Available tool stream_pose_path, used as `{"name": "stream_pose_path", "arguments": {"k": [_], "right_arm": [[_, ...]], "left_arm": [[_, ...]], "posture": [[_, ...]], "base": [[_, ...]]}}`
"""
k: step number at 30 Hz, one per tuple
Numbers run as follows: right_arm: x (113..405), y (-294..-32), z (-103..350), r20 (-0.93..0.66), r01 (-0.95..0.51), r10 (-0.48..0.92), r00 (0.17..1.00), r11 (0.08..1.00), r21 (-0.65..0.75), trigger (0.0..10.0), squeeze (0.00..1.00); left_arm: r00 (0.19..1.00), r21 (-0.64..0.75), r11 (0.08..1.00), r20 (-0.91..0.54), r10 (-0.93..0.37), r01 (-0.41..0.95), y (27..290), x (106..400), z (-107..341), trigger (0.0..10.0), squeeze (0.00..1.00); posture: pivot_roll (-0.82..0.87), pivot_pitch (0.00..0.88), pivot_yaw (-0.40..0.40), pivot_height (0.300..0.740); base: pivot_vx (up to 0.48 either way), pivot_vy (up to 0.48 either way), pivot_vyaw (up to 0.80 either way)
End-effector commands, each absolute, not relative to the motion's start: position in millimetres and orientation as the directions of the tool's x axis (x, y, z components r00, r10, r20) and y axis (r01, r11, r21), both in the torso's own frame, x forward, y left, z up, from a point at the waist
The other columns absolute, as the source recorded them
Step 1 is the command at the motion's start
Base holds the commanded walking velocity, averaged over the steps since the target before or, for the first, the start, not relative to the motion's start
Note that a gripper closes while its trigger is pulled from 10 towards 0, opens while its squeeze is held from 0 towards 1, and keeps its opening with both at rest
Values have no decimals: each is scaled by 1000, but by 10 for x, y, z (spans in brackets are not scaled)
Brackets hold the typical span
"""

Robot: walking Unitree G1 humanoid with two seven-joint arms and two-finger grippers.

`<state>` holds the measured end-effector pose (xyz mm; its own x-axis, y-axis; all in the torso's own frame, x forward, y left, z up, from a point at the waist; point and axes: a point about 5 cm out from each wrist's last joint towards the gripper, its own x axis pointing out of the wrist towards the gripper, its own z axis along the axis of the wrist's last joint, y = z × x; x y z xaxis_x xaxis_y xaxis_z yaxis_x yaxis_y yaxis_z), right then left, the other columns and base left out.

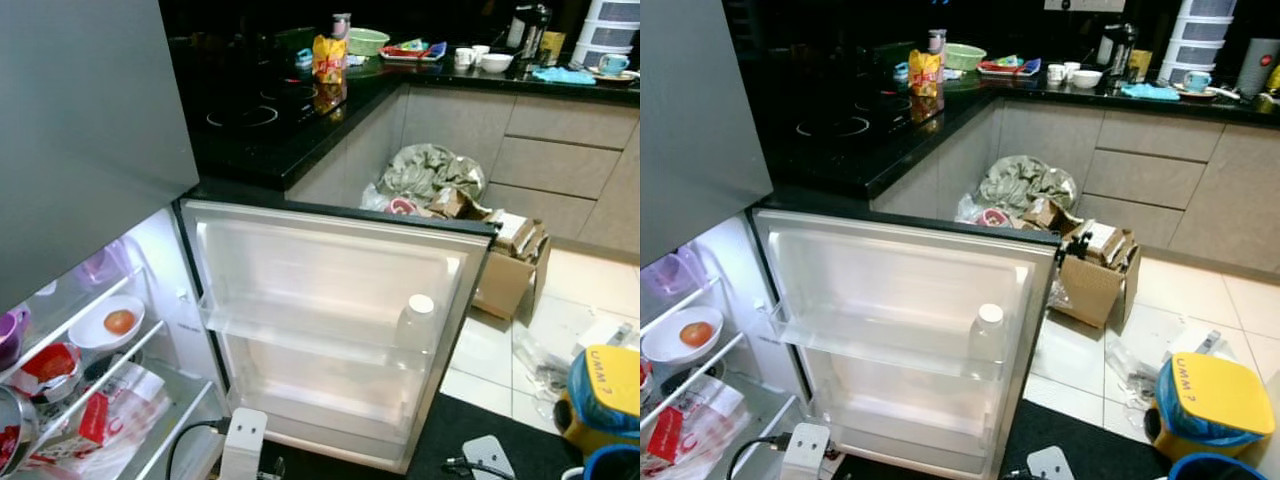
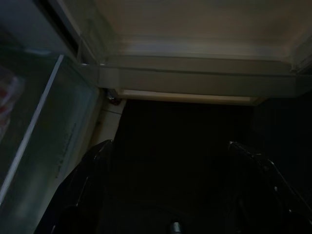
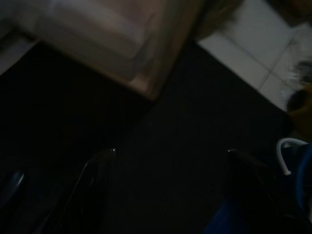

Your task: Restocking fridge

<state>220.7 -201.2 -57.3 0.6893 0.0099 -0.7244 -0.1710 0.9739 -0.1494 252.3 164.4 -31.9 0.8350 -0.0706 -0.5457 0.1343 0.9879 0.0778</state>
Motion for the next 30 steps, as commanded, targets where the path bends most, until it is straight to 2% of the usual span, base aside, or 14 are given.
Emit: {"name": "stream_pose_path", "arguments": {"k": [1, 21, 30], "right_arm": [[2198, -2003, -579, -723, -185, 20, 690, 971, -150, 10000, 0], [2210, -1997, -576, -724, -210, 42, 689, 967, -144, 10000, 0], [2212, -1954, -581, -725, -215, 75, 685, 971, -103, 10000, 0]], "left_arm": [[820, 68, 990, -569, -62, 123, 1650, 2441, -386, 10000, 0], [814, 68, 991, -578, -58, 119, 1665, 2408, -413, 10000, 0], [814, 53, 995, -580, -35, 81, 1710, 2394, -421, 10000, 0]], "posture": [[-52, 105, 2, 740], [-51, 99, -2, 740], [-51, 105, -3, 740]], "base": [[0, -480, 594], [0, -480, 787], [0, -29, 0]]}}
